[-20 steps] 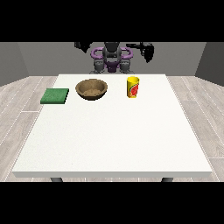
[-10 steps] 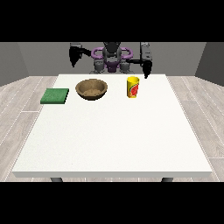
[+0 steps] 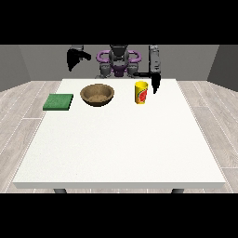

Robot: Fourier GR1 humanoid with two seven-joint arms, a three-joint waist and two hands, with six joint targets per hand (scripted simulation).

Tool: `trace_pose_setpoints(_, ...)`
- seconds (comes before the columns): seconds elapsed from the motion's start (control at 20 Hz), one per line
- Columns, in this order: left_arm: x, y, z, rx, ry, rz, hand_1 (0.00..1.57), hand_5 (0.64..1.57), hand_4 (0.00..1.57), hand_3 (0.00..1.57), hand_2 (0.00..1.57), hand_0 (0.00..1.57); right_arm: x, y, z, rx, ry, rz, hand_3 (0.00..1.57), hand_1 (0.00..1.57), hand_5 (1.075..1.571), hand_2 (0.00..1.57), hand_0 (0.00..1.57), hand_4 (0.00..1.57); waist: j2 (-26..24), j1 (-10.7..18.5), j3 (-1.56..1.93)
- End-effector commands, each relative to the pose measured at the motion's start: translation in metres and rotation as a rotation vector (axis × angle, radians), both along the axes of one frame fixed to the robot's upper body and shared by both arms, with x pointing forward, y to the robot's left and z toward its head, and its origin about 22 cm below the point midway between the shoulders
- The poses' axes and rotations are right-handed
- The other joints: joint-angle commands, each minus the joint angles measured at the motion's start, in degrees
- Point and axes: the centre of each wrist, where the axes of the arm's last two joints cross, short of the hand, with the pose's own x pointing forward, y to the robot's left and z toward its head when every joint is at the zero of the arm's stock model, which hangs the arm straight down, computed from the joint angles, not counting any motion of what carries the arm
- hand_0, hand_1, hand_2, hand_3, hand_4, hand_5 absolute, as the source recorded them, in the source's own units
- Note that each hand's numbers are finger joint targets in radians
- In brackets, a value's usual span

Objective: Pick the cup and pour the ball into the bowl, then pick the bowl and place it on the pad

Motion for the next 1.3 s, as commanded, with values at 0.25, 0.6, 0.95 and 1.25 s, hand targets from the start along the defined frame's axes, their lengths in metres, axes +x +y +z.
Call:
trace_pose_setpoints(0.25, 0.016, -0.016, -0.020, 0.015, 0.000, 0.040, 0.00, 1.526, 0.00, 0.00, 0.00, 0.00, 0.007, -0.019, 0.002, -0.006, -0.009, 0.017, 0.55, 0.00, 1.566, 0.36, 0.00, 0.64, 0.84, -2.35, 0.00)
trace_pose_setpoints(0.6, 0.024, 0.018, -0.027, 0.001, -0.001, 0.063, 0.00, 1.531, 0.00, 0.00, 0.00, 0.00, 0.007, -0.032, 0.007, -0.025, -0.029, 0.016, 0.56, 0.00, 1.568, 0.35, 0.00, 0.62, 2.07, -3.54, -0.01)
trace_pose_setpoints(0.95, 0.033, 0.011, -0.023, 0.048, -0.070, 0.138, 0.07, 1.071, 1.06, 0.00, 0.00, 0.07, 0.006, -0.056, 0.009, -0.027, -0.017, 0.040, 0.48, 0.00, 1.569, 0.34, 0.00, 0.62, 2.10, -5.32, 0.00)
trace_pose_setpoints(1.25, 0.009, -0.007, -0.058, 0.179, -0.057, 0.109, 1.32, 1.222, 1.28, 1.57, 1.57, 1.32, 0.008, -0.058, 0.013, -0.014, -0.005, -0.007, 0.68, 0.00, 1.570, 0.39, 0.00, 0.58, 1.14, -4.17, -0.01)
